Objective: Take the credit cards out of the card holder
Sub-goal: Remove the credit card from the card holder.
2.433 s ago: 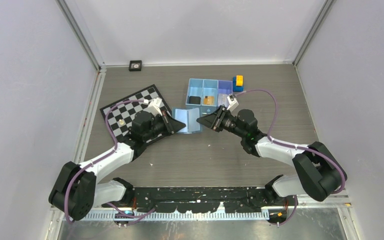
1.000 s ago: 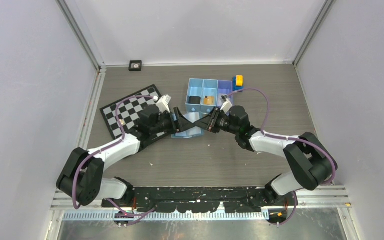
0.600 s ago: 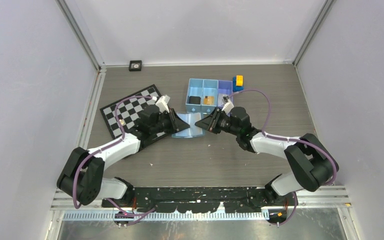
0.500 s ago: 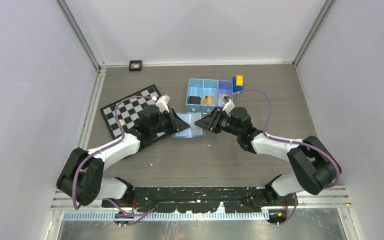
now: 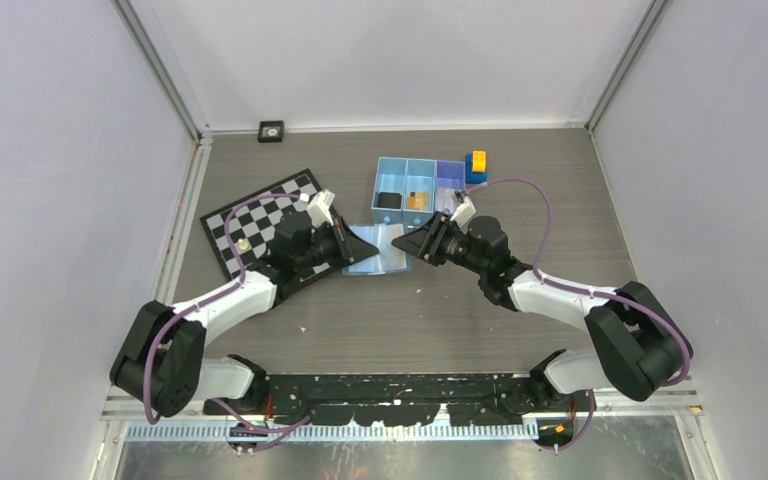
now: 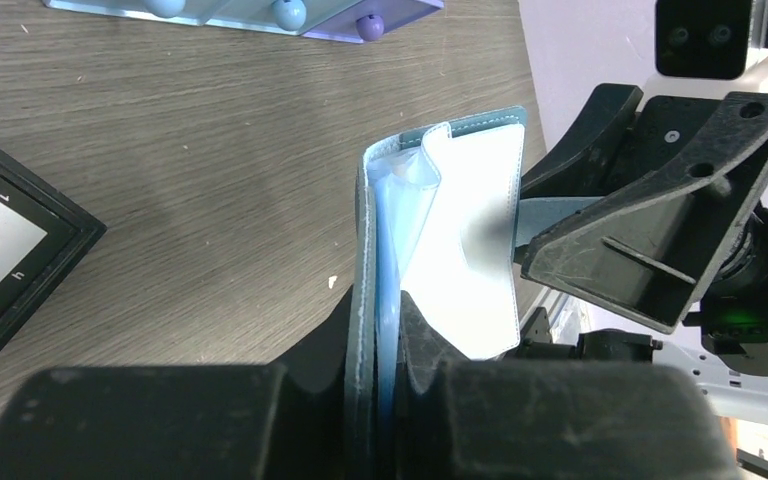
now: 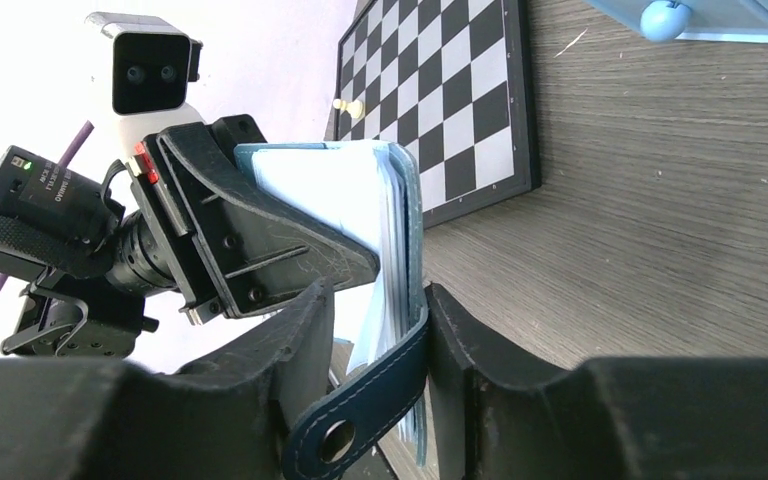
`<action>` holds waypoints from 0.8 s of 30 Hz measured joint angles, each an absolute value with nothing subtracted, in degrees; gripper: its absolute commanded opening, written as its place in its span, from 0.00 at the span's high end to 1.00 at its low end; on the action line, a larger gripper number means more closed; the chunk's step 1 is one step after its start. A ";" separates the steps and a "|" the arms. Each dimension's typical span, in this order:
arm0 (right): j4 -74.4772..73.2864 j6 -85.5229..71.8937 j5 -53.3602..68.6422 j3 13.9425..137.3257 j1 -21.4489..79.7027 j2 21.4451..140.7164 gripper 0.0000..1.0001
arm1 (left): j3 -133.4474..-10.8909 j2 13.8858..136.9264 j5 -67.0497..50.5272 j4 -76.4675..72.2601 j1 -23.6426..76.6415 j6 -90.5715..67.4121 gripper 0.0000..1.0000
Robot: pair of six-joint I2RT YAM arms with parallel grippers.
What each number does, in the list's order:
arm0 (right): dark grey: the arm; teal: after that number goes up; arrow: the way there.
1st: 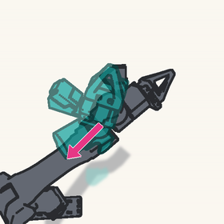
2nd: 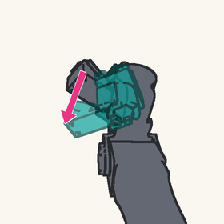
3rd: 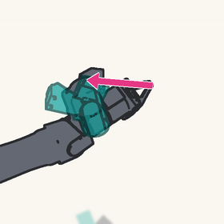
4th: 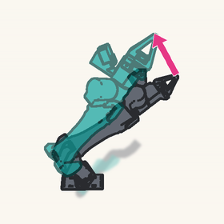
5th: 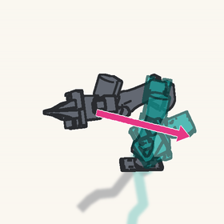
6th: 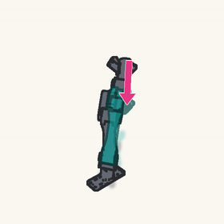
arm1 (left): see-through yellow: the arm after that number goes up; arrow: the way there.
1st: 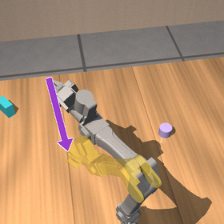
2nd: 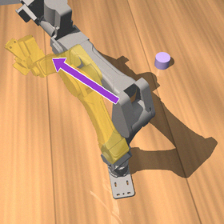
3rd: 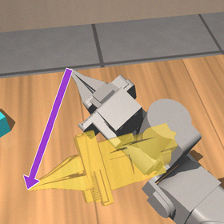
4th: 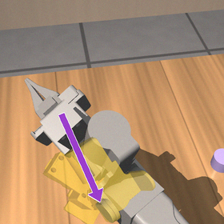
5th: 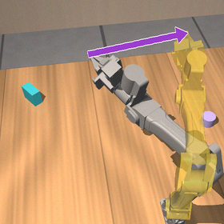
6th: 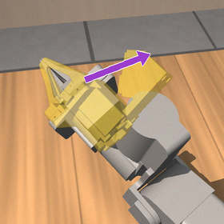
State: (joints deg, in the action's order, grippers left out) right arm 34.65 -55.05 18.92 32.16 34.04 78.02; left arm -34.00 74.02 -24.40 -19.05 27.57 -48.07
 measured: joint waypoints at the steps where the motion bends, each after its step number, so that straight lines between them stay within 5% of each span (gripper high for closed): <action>1: 34.70 -55.07 18.92 32.10 34.02 78.02 0.62 | -33.87 74.02 -24.60 -19.27 27.44 -48.23 1.00; 4: 35.20 -55.33 18.90 31.75 33.93 78.02 0.77 | -33.41 74.02 -25.30 -20.36 26.89 -49.12 1.00; 6: 35.57 -55.57 18.90 31.59 33.85 78.02 0.78 | -32.88 74.02 -26.04 -21.65 26.48 -49.76 1.00; 11: 36.07 -56.14 18.98 31.57 33.63 78.02 0.54 | -31.79 74.00 -27.31 -24.40 25.93 -51.05 1.00; 14: 36.60 -56.18 18.96 31.46 33.52 78.00 0.49 | -31.57 73.78 -27.46 -24.69 25.69 -51.29 1.00; 24: 37.32 -56.51 18.98 30.81 33.26 77.52 0.72 | -29.41 70.76 -26.79 -24.71 23.27 -52.60 1.00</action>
State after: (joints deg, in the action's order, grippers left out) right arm 37.32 -56.51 18.98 30.81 33.26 77.52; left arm -29.41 70.76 -26.79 -24.71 23.27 -52.60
